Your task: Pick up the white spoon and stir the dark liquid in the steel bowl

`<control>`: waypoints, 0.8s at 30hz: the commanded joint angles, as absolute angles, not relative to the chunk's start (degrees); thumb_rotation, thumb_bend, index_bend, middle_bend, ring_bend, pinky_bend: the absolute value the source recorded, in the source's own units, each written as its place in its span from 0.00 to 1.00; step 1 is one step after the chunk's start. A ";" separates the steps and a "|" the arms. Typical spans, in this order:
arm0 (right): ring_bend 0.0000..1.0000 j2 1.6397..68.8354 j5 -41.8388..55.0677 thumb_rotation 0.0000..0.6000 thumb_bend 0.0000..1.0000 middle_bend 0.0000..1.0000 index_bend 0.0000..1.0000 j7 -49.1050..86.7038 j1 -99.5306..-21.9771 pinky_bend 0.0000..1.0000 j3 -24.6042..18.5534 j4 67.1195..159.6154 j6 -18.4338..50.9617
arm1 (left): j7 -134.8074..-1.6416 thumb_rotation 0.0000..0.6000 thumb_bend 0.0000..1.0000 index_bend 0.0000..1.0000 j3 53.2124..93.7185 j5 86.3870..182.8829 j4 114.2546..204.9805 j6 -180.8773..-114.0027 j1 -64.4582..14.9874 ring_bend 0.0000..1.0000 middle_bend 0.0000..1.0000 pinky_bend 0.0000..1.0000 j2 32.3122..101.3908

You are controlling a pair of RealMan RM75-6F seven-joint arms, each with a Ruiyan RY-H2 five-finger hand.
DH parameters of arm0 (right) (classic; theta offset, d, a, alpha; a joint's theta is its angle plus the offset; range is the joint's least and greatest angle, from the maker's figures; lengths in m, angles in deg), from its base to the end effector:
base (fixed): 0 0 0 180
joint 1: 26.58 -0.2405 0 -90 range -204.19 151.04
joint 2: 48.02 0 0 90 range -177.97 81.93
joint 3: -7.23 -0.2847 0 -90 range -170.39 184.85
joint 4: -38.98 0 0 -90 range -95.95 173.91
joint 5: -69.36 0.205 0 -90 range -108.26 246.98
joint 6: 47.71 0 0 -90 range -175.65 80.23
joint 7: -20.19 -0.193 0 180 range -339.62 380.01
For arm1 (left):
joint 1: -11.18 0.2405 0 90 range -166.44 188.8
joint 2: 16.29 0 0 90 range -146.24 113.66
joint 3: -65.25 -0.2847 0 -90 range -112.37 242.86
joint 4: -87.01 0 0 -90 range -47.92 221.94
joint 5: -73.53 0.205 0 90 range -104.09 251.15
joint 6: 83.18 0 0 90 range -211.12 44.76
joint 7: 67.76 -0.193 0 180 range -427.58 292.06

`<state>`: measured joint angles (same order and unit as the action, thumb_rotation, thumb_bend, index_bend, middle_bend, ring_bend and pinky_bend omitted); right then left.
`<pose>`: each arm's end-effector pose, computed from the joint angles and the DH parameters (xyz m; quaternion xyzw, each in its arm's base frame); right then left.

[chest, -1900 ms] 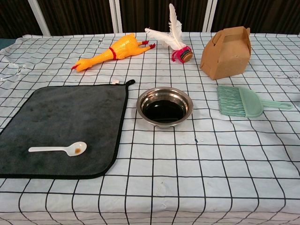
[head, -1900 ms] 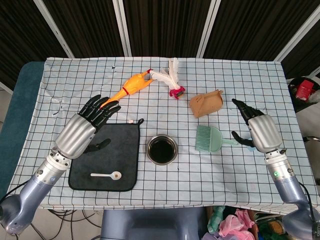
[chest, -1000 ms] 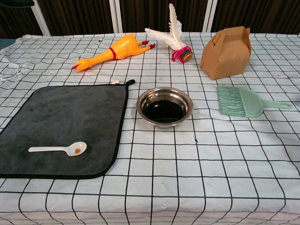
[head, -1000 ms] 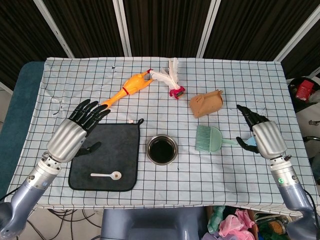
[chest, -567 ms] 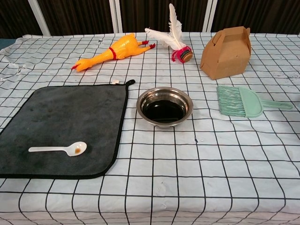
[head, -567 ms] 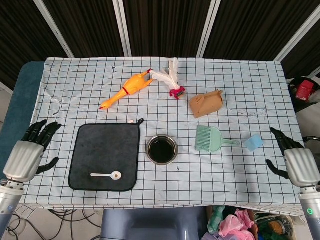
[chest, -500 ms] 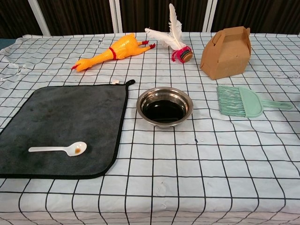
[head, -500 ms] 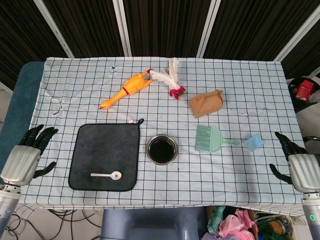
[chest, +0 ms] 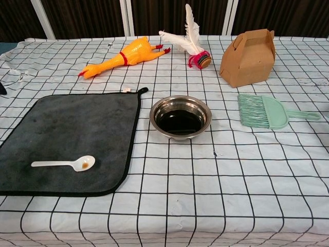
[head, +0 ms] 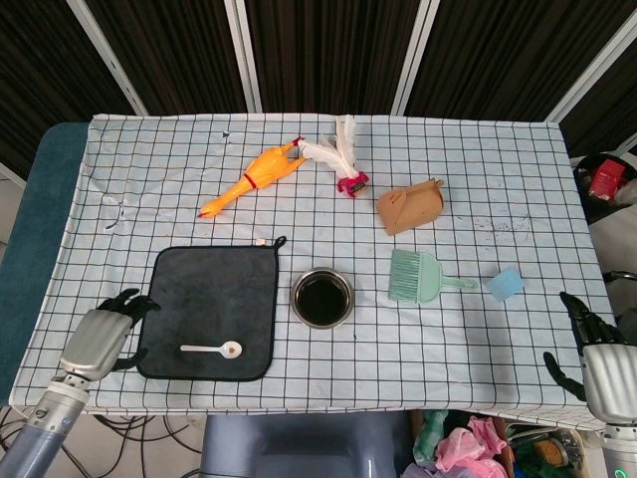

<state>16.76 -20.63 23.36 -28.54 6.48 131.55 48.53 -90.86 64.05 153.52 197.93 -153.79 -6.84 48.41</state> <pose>-0.3205 -0.2053 0.1943 0.5789 -0.3298 0.4208 0.6156 -0.2421 0.2615 0.0930 -0.7211 -0.3848 -0.3224 0.4775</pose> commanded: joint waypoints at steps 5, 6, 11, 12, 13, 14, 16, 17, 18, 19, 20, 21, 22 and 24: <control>0.25 17.15 -18.88 1.00 0.25 0.12 0.00 22.08 -28.29 0.37 5.43 129.96 47.45 | -101.93 1.00 0.26 0.33 65.78 146.45 197.40 -150.26 -10.05 0.22 0.35 0.40 56.49; 0.25 17.19 -18.62 1.00 0.25 0.12 0.00 21.85 -28.27 0.37 5.32 129.72 47.20 | -102.69 1.00 0.26 0.33 65.85 145.33 197.38 -149.59 -10.45 0.25 0.36 0.42 57.12; 0.25 17.48 -17.91 1.00 0.25 0.12 0.00 21.48 -28.19 0.37 4.78 128.85 46.57 | -104.76 1.00 0.26 0.32 65.80 142.84 196.88 -147.33 -12.08 0.63 0.64 0.71 58.94; 0.25 17.49 -17.84 1.00 0.25 0.12 0.00 21.38 -28.19 0.37 4.72 128.75 46.46 | -104.97 1.00 0.26 0.32 65.73 142.60 196.73 -147.03 -12.30 0.67 0.68 0.74 59.17; 0.25 17.53 -17.76 1.00 0.25 0.12 0.00 21.25 -28.17 0.37 4.60 128.58 46.39 | -105.17 1.00 0.26 0.33 65.57 142.10 196.55 -146.49 -12.58 0.72 0.72 0.78 59.46; 0.25 17.57 -17.72 1.00 0.25 0.12 0.00 21.14 -28.16 0.37 4.48 128.44 46.35 | -105.29 1.00 0.26 0.33 65.49 141.51 196.47 -146.11 -12.81 0.75 0.75 0.80 59.63; 0.25 17.58 -17.72 1.00 0.25 0.12 0.00 20.88 -28.09 0.37 4.27 128.25 46.32 | -105.23 1.00 0.26 0.35 65.41 140.39 196.33 -145.55 -13.19 0.78 0.78 0.83 60.03; 0.25 17.59 -17.73 1.00 0.25 0.12 0.00 20.77 -28.05 0.37 4.17 128.16 46.34 | -105.17 1.00 0.26 0.36 65.37 140.15 196.20 -145.47 -13.31 0.80 0.80 0.84 60.24; 0.25 17.58 -17.72 1.00 0.25 0.12 0.00 20.66 -28.00 0.37 4.09 128.08 46.36 | -105.17 1.00 0.26 0.36 65.35 140.03 195.94 -145.55 -13.39 0.81 0.81 0.85 60.50; 0.25 17.56 -17.68 1.00 0.25 0.12 0.00 20.54 -27.93 0.37 4.00 127.99 46.35 | -105.40 1.00 0.27 0.37 65.34 139.94 195.40 -145.85 -13.47 0.83 0.83 0.86 60.97; 0.25 17.52 -17.63 1.00 0.25 0.12 0.00 20.46 -27.87 0.37 3.93 127.94 46.34 | -105.65 1.00 0.27 0.37 65.34 139.84 195.00 -146.17 -13.50 0.84 0.84 0.86 61.36; 0.25 17.48 -17.56 1.00 0.25 0.12 0.00 20.36 -27.80 0.37 3.86 127.90 46.33 | -105.84 1.00 0.27 0.37 65.35 139.63 194.64 -146.45 -13.51 0.84 0.84 0.86 61.77; 0.25 17.45 -17.45 1.00 0.25 0.12 0.00 20.25 -27.72 0.37 3.76 127.83 46.28 | -106.03 1.00 0.28 0.37 65.40 139.18 194.23 -146.78 -13.52 0.84 0.85 0.87 62.31; 0.25 17.39 -17.08 1.00 0.25 0.12 0.00 19.95 -27.59 0.37 3.50 127.64 46.18 | -106.94 1.00 0.29 0.38 65.46 137.72 193.33 -146.98 -13.72 0.85 0.85 0.87 63.35</control>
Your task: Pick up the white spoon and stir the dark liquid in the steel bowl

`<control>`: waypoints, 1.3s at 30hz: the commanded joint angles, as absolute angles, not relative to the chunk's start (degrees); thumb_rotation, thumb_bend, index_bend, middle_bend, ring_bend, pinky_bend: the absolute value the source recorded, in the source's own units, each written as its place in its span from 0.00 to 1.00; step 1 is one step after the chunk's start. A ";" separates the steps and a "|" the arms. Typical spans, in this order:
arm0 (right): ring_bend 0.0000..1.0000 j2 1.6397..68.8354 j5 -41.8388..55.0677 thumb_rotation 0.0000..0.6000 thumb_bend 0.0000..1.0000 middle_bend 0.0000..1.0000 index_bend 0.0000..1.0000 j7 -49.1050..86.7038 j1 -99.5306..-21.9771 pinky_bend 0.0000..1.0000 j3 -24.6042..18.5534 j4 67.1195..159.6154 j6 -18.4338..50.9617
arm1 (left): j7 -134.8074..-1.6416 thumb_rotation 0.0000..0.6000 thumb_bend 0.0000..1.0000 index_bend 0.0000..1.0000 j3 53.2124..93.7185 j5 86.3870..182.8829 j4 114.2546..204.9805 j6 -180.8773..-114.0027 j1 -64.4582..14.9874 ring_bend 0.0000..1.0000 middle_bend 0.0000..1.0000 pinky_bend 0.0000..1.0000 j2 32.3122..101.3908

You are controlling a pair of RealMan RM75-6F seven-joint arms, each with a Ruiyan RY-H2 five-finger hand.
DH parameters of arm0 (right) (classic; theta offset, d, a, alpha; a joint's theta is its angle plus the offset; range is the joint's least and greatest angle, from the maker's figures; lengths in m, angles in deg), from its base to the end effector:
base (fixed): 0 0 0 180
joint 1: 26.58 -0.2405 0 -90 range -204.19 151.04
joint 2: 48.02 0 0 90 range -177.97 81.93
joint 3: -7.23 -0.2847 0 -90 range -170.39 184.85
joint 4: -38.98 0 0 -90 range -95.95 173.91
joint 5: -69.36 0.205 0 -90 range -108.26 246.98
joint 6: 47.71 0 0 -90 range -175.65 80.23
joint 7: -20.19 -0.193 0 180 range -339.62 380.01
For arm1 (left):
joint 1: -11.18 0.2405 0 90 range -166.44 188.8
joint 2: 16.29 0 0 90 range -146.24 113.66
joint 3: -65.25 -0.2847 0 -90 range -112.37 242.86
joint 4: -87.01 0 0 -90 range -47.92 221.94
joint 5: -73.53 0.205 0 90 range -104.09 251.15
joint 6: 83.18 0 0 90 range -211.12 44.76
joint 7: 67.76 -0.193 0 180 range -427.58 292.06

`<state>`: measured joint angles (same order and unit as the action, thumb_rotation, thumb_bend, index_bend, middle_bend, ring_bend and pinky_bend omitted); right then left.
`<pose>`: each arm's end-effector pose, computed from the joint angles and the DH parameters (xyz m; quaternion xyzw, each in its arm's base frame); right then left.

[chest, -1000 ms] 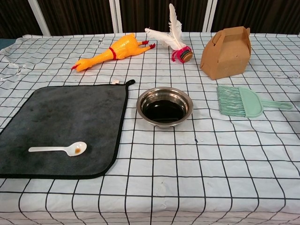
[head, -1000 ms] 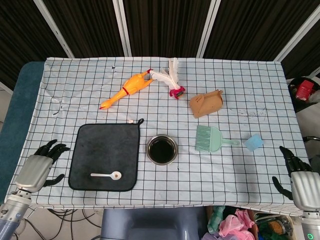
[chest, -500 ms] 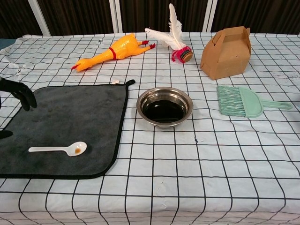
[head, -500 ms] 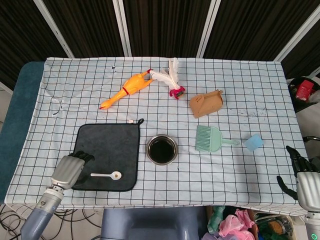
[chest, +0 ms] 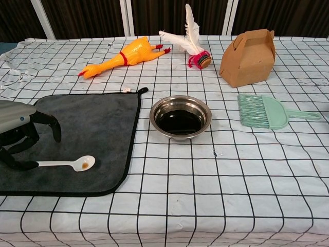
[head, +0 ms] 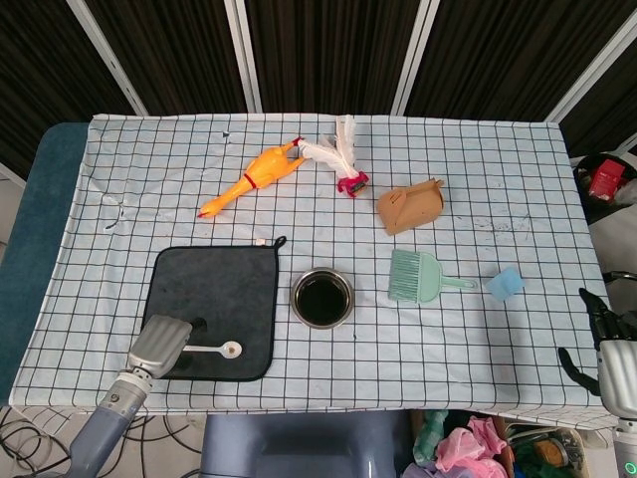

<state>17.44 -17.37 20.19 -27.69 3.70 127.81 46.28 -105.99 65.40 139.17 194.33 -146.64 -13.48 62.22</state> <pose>-0.3429 -0.2103 0.2020 0.5584 -0.3415 0.4096 0.6354 -0.2250 0.2772 0.0007 -0.7640 -0.3953 -0.2591 0.4392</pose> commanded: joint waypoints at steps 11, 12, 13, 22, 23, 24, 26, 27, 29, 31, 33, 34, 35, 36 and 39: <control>0.25 17.63 -16.65 1.00 0.25 0.12 0.00 19.53 -27.47 0.37 2.88 126.82 45.33 | -107.00 1.00 0.32 0.45 65.18 134.28 191.28 -146.26 -14.94 0.85 0.86 0.87 65.57; 0.25 17.62 -16.68 1.00 0.25 0.12 0.00 19.48 -27.44 0.37 2.82 126.78 45.34 | -107.01 1.00 0.33 0.45 64.99 134.17 190.97 -146.29 -14.98 0.85 0.86 0.87 65.69; 0.25 17.62 -16.70 1.00 0.25 0.12 0.00 19.44 -27.41 0.37 2.78 126.75 45.36 | -107.02 1.00 0.33 0.46 64.86 134.10 190.81 -146.34 -14.99 0.85 0.86 0.87 65.75; 0.25 17.81 -16.45 1.00 0.25 0.12 0.00 19.26 -27.35 0.37 2.41 126.31 44.83 | -106.73 1.00 0.36 0.47 64.38 133.80 189.72 -147.20 -15.20 0.85 0.86 0.87 66.25; 0.25 17.83 -16.43 1.00 0.25 0.12 0.00 19.26 -27.33 0.37 2.39 126.31 44.79 | -106.63 1.00 0.36 0.47 64.37 133.69 189.69 -147.17 -15.24 0.85 0.86 0.87 66.23; 0.25 17.85 -16.42 1.00 0.25 0.12 0.00 19.26 -27.32 0.37 2.36 126.30 44.74 | -106.55 1.00 0.36 0.48 64.34 133.59 189.63 -147.16 -15.29 0.85 0.86 0.87 66.21; 0.25 17.87 -16.35 1.00 0.25 0.12 0.00 19.26 -27.31 0.37 2.33 126.27 44.60 | -106.60 1.00 0.36 0.48 64.18 133.54 189.60 -147.20 -15.36 0.85 0.86 0.87 66.12; 0.25 17.90 -16.28 1.00 0.25 0.12 0.00 19.29 -27.30 0.37 2.28 126.24 44.52 | -106.60 1.00 0.36 0.49 64.07 133.56 189.64 -147.25 -15.38 0.85 0.86 0.87 66.07; 0.25 17.96 -16.13 1.00 0.25 0.12 0.00 19.31 -27.28 0.37 2.20 126.18 44.41 | -106.62 1.00 0.36 0.50 63.89 133.70 189.67 -147.40 -15.40 0.85 0.86 0.87 66.00; 0.25 18.00 -16.07 1.00 0.25 0.12 0.00 19.32 -27.28 0.37 2.13 126.13 44.31 | -106.69 1.00 0.36 0.51 63.68 133.85 189.62 -147.69 -15.35 0.85 0.86 0.87 65.98; 0.25 18.02 -16.06 1.00 0.25 0.12 0.00 19.33 -27.28 0.37 2.09 126.09 44.22 | -106.87 1.00 0.36 0.51 63.55 133.83 189.46 -147.93 -15.32 0.85 0.86 0.87 66.01; 0.25 18.04 -16.07 1.00 0.25 0.12 0.00 19.35 -27.29 0.37 2.08 126.08 44.17 | -106.99 1.00 0.36 0.51 63.52 133.67 189.36 -148.00 -15.33 0.85 0.86 0.87 66.04; 0.25 18.05 -16.08 1.00 0.25 0.12 0.00 19.35 -27.28 0.37 2.07 126.06 44.15 | -107.05 1.00 0.36 0.51 63.51 133.49 189.27 -148.06 -15.33 0.85 0.86 0.87 66.08; 0.25 18.06 -16.09 1.00 0.25 0.12 0.00 19.37 -27.27 0.37 2.06 126.05 44.13 | -107.04 1.00 0.36 0.51 63.56 133.28 189.18 -148.08 -15.35 0.85 0.86 0.87 66.13; 0.25 18.13 -16.14 1.00 0.25 0.12 0.00 19.46 -27.28 0.37 2.02 126.00 44.08 | -106.87 1.00 0.36 0.51 63.68 132.90 188.96 -148.03 -15.44 0.85 0.86 0.87 66.21</control>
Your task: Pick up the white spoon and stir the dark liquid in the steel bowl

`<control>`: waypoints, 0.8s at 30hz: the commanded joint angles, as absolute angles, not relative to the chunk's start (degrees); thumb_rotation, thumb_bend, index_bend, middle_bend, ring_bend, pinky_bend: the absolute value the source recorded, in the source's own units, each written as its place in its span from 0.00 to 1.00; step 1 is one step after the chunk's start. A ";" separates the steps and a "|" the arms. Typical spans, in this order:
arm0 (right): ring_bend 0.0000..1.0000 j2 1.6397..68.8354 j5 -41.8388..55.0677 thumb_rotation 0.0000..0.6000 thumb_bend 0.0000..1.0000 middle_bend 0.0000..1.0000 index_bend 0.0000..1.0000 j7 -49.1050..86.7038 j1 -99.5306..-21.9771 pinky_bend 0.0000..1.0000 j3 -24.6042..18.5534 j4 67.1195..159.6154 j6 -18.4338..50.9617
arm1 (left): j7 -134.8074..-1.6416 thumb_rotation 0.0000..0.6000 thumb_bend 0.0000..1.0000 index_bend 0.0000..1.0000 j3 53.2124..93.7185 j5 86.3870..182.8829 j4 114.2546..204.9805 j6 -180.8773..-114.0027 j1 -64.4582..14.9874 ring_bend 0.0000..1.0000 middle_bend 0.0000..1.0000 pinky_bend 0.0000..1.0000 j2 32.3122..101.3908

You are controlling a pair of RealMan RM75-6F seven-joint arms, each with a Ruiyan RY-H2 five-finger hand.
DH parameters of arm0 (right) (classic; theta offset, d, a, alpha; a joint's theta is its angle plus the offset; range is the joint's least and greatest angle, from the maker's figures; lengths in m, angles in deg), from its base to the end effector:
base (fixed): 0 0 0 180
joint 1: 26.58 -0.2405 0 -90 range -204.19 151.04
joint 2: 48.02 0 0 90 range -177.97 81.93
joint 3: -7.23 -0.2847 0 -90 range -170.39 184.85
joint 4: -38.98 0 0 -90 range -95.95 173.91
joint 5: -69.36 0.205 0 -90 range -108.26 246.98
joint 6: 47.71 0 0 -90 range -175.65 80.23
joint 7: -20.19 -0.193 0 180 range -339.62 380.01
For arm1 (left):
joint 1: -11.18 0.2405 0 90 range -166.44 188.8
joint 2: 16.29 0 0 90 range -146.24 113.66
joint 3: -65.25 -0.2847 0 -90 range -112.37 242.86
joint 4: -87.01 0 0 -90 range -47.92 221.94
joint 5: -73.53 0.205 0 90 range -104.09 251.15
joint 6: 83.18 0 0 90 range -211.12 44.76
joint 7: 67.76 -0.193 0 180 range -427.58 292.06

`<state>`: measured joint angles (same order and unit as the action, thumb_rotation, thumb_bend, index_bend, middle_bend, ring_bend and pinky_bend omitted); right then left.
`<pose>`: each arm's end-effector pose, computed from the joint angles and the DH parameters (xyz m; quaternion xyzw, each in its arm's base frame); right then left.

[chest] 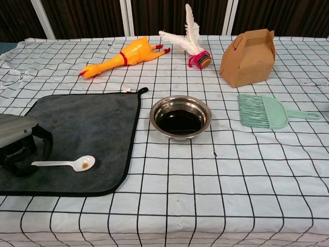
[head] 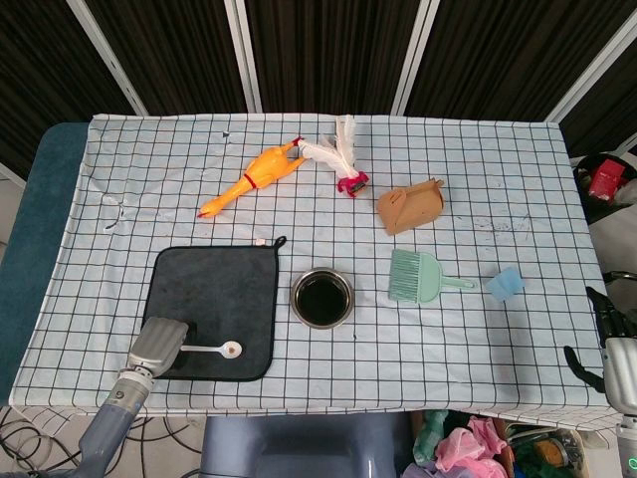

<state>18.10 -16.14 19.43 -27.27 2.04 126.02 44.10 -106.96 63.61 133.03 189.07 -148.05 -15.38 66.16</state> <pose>-0.3537 -0.2137 0.2018 0.5525 -0.3490 0.3994 0.6429 -0.2484 0.2828 -0.0193 -0.7566 -0.4102 -0.2218 0.4584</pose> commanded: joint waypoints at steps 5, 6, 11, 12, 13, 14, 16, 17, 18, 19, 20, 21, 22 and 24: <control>0.25 18.21 -16.00 1.00 0.25 0.12 0.00 19.56 -27.30 0.37 1.95 125.86 43.83 | -106.51 1.00 0.36 0.51 63.62 132.90 188.65 -147.84 -15.60 0.85 0.86 0.87 66.36; 0.25 18.25 -15.97 1.00 0.25 0.12 0.00 19.61 -27.31 0.37 1.93 125.80 43.75 | -106.40 1.00 0.36 0.51 63.57 132.94 188.58 -147.73 -15.66 0.85 0.86 0.87 66.39; 0.25 18.42 -15.84 1.00 0.25 0.12 0.00 19.91 -27.41 0.37 1.88 125.65 43.36 | -106.10 1.00 0.37 0.52 63.59 132.61 187.96 -147.25 -15.95 0.85 0.86 0.87 66.61; 0.25 18.44 -15.83 1.00 0.25 0.12 0.00 19.96 -27.42 0.37 1.87 125.64 43.34 | -106.04 1.00 0.37 0.52 63.60 132.60 187.92 -147.23 -15.98 0.85 0.86 0.87 66.64; 0.25 18.45 -15.86 1.00 0.25 0.12 0.00 20.02 -27.43 0.37 1.86 125.64 43.32 | -105.95 1.00 0.37 0.52 63.61 132.63 187.87 -147.20 -16.02 0.85 0.86 0.87 66.68; 0.25 18.47 -15.86 1.00 0.25 0.12 0.00 20.05 -27.44 0.37 1.86 125.64 43.30 | -105.91 1.00 0.37 0.52 63.57 132.67 187.84 -147.19 -16.03 0.85 0.86 0.87 66.68; 0.25 18.49 -15.85 1.00 0.25 0.12 0.00 20.08 -27.43 0.37 1.82 125.63 43.30 | -105.79 1.00 0.37 0.52 63.49 132.78 187.82 -147.18 -16.05 0.85 0.86 0.87 66.69; 0.25 18.49 -15.86 1.00 0.25 0.12 0.00 20.09 -27.43 0.37 1.82 125.63 43.31 | -105.74 1.00 0.37 0.52 63.45 132.82 187.83 -147.17 -16.06 0.85 0.86 0.87 66.69; 0.25 18.50 -15.85 1.00 0.25 0.12 0.00 20.10 -27.44 0.37 1.79 125.61 43.28 | -105.68 1.00 0.37 0.52 63.42 132.86 187.83 -147.15 -16.08 0.85 0.86 0.87 66.68; 0.25 18.52 -15.82 1.00 0.25 0.12 0.00 20.10 -27.44 0.37 1.78 125.59 43.25 | -105.62 1.00 0.37 0.52 63.40 132.89 187.82 -147.13 -16.10 0.85 0.86 0.87 66.68; 0.25 18.53 -15.80 1.00 0.25 0.12 0.00 20.10 -27.45 0.37 1.76 125.54 43.20 | -105.53 1.00 0.37 0.52 63.42 132.94 187.80 -147.11 -16.14 0.85 0.86 0.87 66.72; 0.25 18.55 -15.78 1.00 0.25 0.12 0.00 20.09 -27.47 0.37 1.72 125.50 43.16 | -105.43 1.00 0.37 0.52 63.44 133.01 187.76 -147.11 -16.17 0.85 0.86 0.87 66.78; 0.25 18.55 -15.78 1.00 0.25 0.12 0.00 20.07 -27.48 0.37 1.71 125.47 43.15 | -105.36 1.00 0.37 0.52 63.44 133.06 187.71 -147.12 -16.19 0.85 0.86 0.87 66.82; 0.25 18.55 -15.82 1.00 0.25 0.12 0.00 20.06 -27.47 0.37 1.70 125.46 43.15 | -105.31 1.00 0.37 0.52 63.40 133.10 187.64 -147.09 -16.25 0.85 0.86 0.87 66.89</control>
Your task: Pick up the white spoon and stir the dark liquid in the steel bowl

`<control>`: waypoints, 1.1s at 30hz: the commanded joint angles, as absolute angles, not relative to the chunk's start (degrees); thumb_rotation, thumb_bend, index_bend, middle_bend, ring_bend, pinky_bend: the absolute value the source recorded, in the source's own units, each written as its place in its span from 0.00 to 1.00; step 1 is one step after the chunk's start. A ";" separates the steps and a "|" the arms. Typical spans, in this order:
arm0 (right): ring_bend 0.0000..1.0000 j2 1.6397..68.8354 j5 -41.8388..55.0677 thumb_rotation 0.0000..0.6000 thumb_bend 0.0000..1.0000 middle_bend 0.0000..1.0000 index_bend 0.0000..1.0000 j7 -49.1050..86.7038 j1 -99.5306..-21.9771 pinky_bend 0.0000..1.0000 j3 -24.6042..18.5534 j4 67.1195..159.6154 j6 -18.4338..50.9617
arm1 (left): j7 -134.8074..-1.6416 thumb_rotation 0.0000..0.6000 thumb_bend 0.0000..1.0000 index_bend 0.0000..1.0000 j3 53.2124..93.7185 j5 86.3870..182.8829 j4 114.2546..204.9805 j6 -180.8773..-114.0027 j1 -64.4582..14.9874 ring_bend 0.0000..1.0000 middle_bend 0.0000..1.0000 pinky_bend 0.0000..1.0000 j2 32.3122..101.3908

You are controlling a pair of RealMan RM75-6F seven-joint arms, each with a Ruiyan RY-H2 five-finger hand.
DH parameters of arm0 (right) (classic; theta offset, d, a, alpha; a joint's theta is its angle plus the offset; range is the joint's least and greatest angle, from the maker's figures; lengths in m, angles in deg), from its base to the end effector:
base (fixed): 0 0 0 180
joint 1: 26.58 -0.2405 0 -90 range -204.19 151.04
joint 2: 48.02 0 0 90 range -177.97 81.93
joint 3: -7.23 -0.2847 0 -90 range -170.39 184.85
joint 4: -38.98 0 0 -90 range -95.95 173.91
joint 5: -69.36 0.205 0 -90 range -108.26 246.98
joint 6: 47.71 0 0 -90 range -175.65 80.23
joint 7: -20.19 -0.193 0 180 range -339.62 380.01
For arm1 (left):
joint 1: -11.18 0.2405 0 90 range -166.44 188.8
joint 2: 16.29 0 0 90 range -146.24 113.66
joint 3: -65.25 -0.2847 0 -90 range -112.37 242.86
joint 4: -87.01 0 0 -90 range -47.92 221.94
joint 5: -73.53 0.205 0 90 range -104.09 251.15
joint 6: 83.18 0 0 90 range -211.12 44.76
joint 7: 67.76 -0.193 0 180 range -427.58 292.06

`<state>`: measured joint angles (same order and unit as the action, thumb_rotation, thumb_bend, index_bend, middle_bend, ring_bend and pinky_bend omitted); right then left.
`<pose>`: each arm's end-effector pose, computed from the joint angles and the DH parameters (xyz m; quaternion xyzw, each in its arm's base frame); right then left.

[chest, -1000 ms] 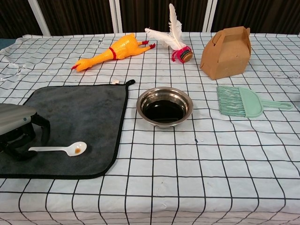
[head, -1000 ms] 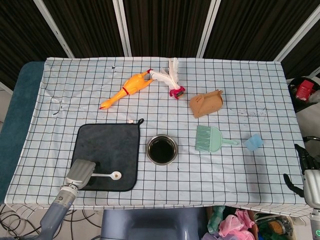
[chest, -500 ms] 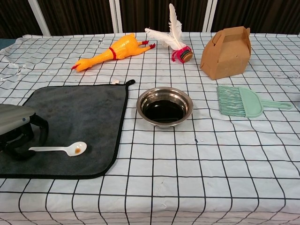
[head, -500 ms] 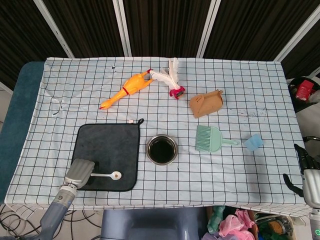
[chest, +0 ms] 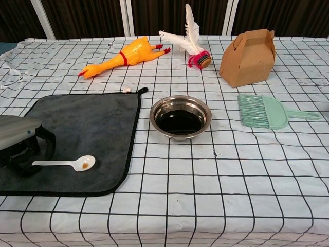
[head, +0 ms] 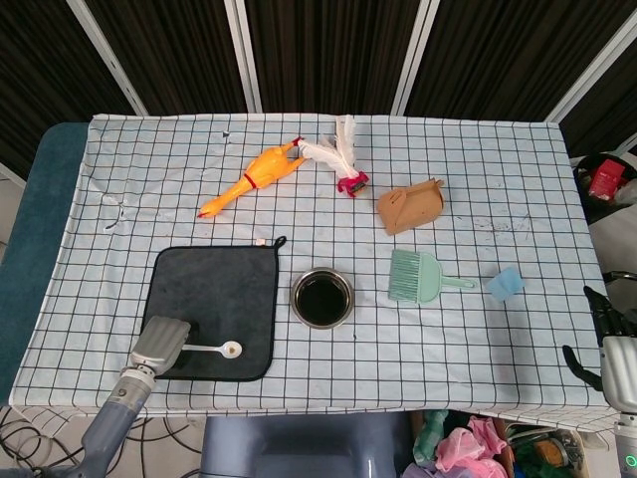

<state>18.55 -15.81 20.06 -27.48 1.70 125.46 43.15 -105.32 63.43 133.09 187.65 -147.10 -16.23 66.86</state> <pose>-0.3562 -0.2164 0.1988 0.5552 -0.3492 0.3925 0.6448 -0.2478 0.2860 -0.0251 -0.7586 -0.4135 -0.2250 0.4505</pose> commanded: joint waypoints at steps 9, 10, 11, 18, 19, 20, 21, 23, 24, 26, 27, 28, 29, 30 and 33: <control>0.25 18.55 -15.88 1.00 0.25 0.12 0.00 19.89 -27.49 0.37 1.59 125.39 43.12 | -105.51 1.00 0.40 0.52 63.20 133.00 187.63 -147.01 -16.47 0.85 0.86 0.87 66.97; 0.25 18.55 -15.91 1.00 0.25 0.12 0.00 19.87 -27.49 0.37 1.59 125.40 43.14 | -105.52 1.00 0.41 0.52 63.20 132.99 187.64 -147.08 -16.46 0.85 0.86 0.87 66.96; 0.25 18.54 -15.97 1.00 0.25 0.12 0.00 19.82 -27.49 0.37 1.59 125.40 43.16 | -105.53 1.00 0.41 0.53 63.19 133.01 187.67 -147.17 -16.45 0.85 0.86 0.87 66.94; 0.25 18.52 -16.40 1.00 0.25 0.12 0.00 19.84 -27.49 0.37 1.71 125.52 43.27 | -105.34 1.00 0.42 0.53 63.40 133.32 188.03 -147.99 -16.30 0.85 0.86 0.87 66.61; 0.25 18.53 -16.41 1.00 0.25 0.12 0.00 19.86 -27.50 0.37 1.71 125.54 43.25 | -105.31 1.00 0.42 0.53 63.44 133.31 188.07 -148.05 -16.30 0.85 0.86 0.87 66.55; 0.25 18.55 -16.37 1.00 0.25 0.12 0.00 19.88 -27.52 0.37 1.71 125.53 43.18 | -105.26 1.00 0.42 0.53 63.51 133.25 188.08 -148.11 -16.31 0.85 0.86 0.87 66.47; 0.25 18.56 -16.32 1.00 0.25 0.12 0.00 19.90 -27.54 0.37 1.69 125.50 43.12 | -105.23 1.00 0.42 0.53 63.56 133.23 188.08 -148.14 -16.31 0.85 0.86 0.87 66.41; 0.25 18.58 -16.26 1.00 0.25 0.12 0.00 19.96 -27.52 0.37 1.67 125.50 43.10 | -105.04 1.00 0.42 0.53 63.70 133.27 188.07 -148.26 -16.30 0.85 0.86 0.87 66.36; 0.25 18.58 -16.23 1.00 0.25 0.12 0.00 19.97 -27.51 0.37 1.65 125.51 43.12 | -104.89 1.00 0.42 0.53 63.78 133.36 188.04 -148.37 -16.28 0.85 0.86 0.87 66.34; 0.25 18.58 -16.17 1.00 0.25 0.12 0.00 19.97 -27.51 0.37 1.61 125.56 43.11 | -104.59 1.00 0.42 0.54 63.94 133.54 187.89 -148.55 -16.25 0.86 0.87 0.87 66.33; 0.25 18.58 -16.16 1.00 0.25 0.12 0.00 19.99 -27.52 0.37 1.59 125.56 43.10 | -104.42 1.00 0.42 0.54 64.03 133.58 187.84 -148.59 -16.25 0.86 0.87 0.87 66.33; 0.25 18.59 -16.13 1.00 0.25 0.12 0.00 20.02 -27.51 0.37 1.57 125.57 43.12 | -104.16 1.00 0.42 0.54 64.15 133.73 187.76 -148.70 -16.22 0.86 0.87 0.87 66.33; 0.25 18.61 -16.10 1.00 0.25 0.12 0.00 20.03 -27.50 0.37 1.55 125.57 43.12 | -103.97 1.00 0.42 0.54 64.23 133.90 187.65 -148.82 -16.20 0.86 0.87 0.87 66.34; 0.25 18.61 -16.08 1.00 0.25 0.12 0.00 20.03 -27.50 0.37 1.55 125.59 43.10 | -103.79 1.00 0.42 0.54 64.31 134.11 187.52 -149.00 -16.15 0.86 0.87 0.87 66.37; 0.25 18.61 -16.08 1.00 0.25 0.12 0.00 20.10 -27.51 0.37 1.55 125.62 43.05 | -103.27 1.00 0.42 0.55 64.52 134.62 187.02 -149.38 -16.04 0.86 0.87 0.87 66.51</control>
<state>18.61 -16.08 20.10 -27.51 1.55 125.62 43.05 -103.35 64.47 134.56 187.11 -149.32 -16.07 66.47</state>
